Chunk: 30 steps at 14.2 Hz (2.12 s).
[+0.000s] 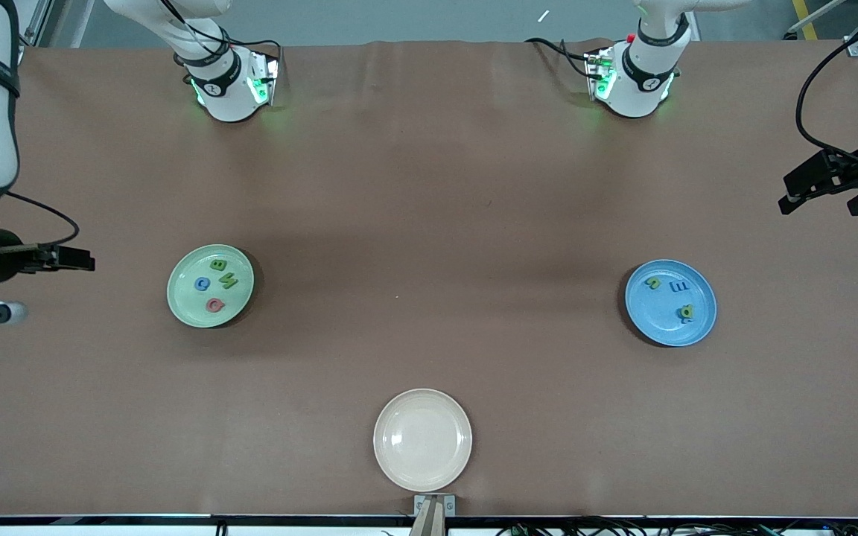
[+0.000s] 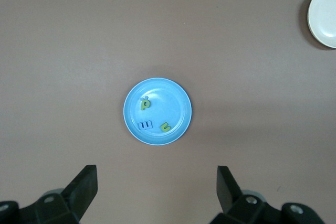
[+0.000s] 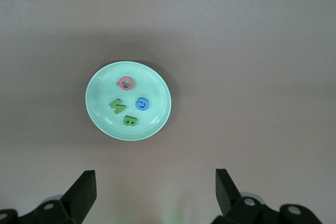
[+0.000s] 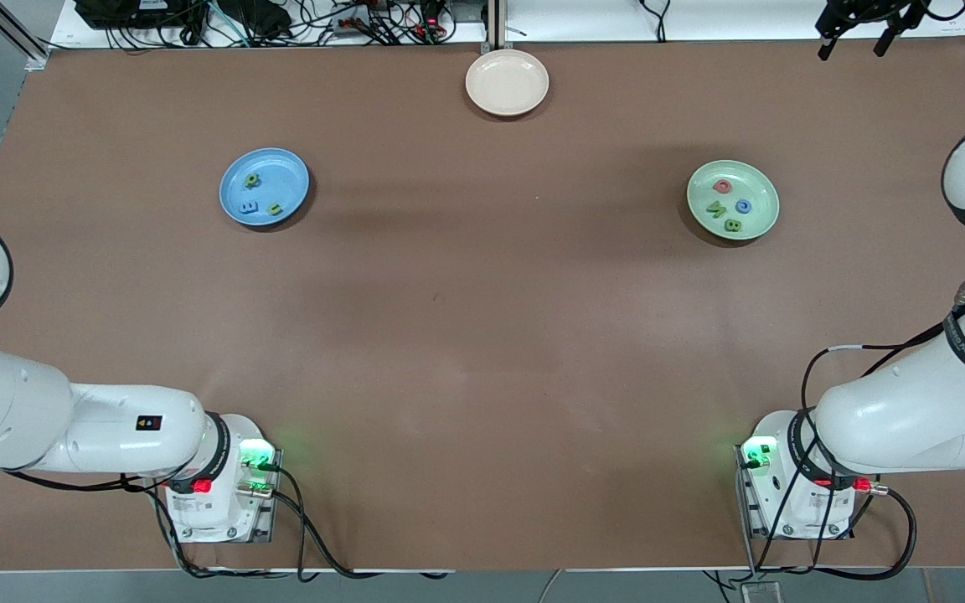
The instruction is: Sort upper and lower case letters into plates
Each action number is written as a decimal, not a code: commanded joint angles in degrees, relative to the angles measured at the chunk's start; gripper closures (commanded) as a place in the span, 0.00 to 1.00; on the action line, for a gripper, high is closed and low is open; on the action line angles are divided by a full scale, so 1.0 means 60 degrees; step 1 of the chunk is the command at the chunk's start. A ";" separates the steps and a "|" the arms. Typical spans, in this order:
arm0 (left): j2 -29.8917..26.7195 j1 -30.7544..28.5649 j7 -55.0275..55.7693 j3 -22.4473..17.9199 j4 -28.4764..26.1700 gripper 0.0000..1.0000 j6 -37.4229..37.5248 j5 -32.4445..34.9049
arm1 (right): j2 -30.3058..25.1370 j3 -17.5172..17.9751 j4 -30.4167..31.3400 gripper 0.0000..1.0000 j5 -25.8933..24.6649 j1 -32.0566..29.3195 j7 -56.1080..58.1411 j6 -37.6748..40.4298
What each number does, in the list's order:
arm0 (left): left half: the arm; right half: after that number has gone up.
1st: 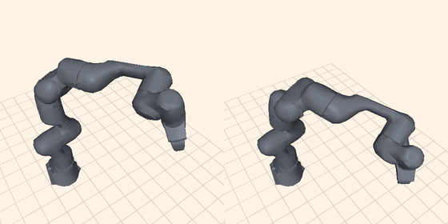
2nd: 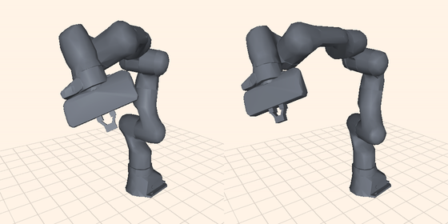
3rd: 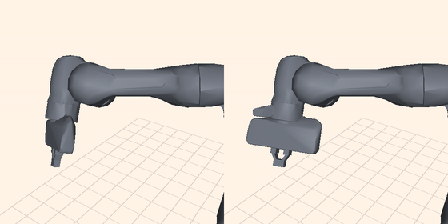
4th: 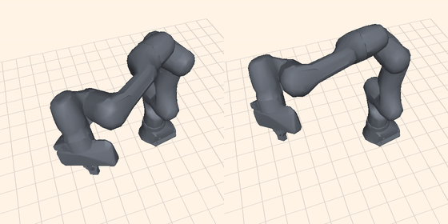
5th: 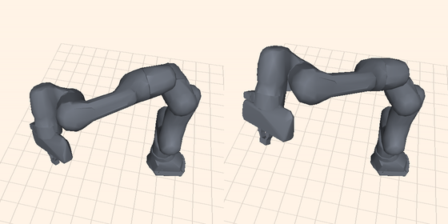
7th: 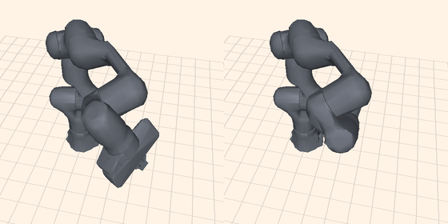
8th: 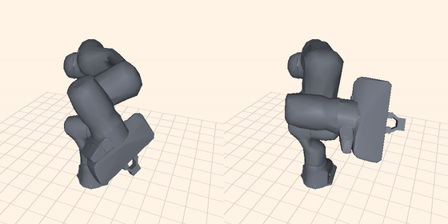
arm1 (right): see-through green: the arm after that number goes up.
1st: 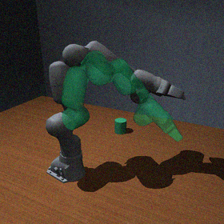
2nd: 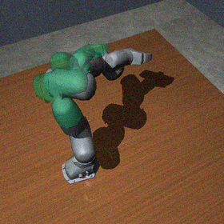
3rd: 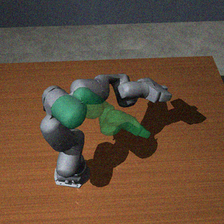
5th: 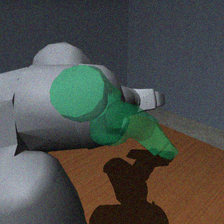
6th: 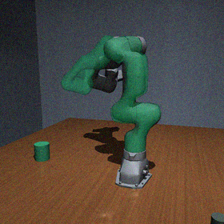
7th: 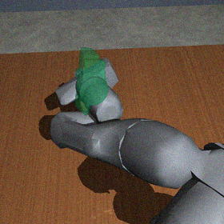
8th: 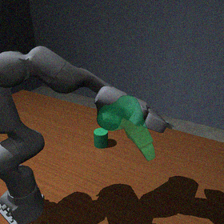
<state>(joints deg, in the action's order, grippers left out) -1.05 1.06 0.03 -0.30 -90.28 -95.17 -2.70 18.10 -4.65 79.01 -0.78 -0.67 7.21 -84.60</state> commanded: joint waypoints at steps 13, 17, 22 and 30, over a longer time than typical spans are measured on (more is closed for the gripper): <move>-0.0250 -0.0015 0.0097 0.0080 -0.0188 0.00 0.0359 0.0099 | -0.4114 0.0117 0.3692 0.00 -0.0031 -0.0181 -0.0015 -0.0725; -0.0206 0.0000 0.0097 0.0065 -0.0070 0.00 0.1328 0.0113 | -0.4159 0.0117 0.3677 0.00 -0.0031 -0.0181 -0.0001 -0.0666; -0.0235 -0.0030 -0.0035 0.0065 0.0119 0.00 0.1462 0.0201 | -0.4334 0.0204 0.3604 0.00 -0.0031 -0.0093 0.0014 -0.0739; -0.0250 -0.0029 -0.0020 0.0080 0.0106 0.00 0.1184 0.0318 | -0.4394 0.0175 0.3575 0.00 0.0086 -0.0122 0.0014 -0.1032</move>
<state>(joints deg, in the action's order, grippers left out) -1.59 0.97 0.03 -0.16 -89.43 -87.68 -1.88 -6.95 -4.09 98.95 -0.73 -0.83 7.24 -89.95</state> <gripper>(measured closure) 0.000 0.000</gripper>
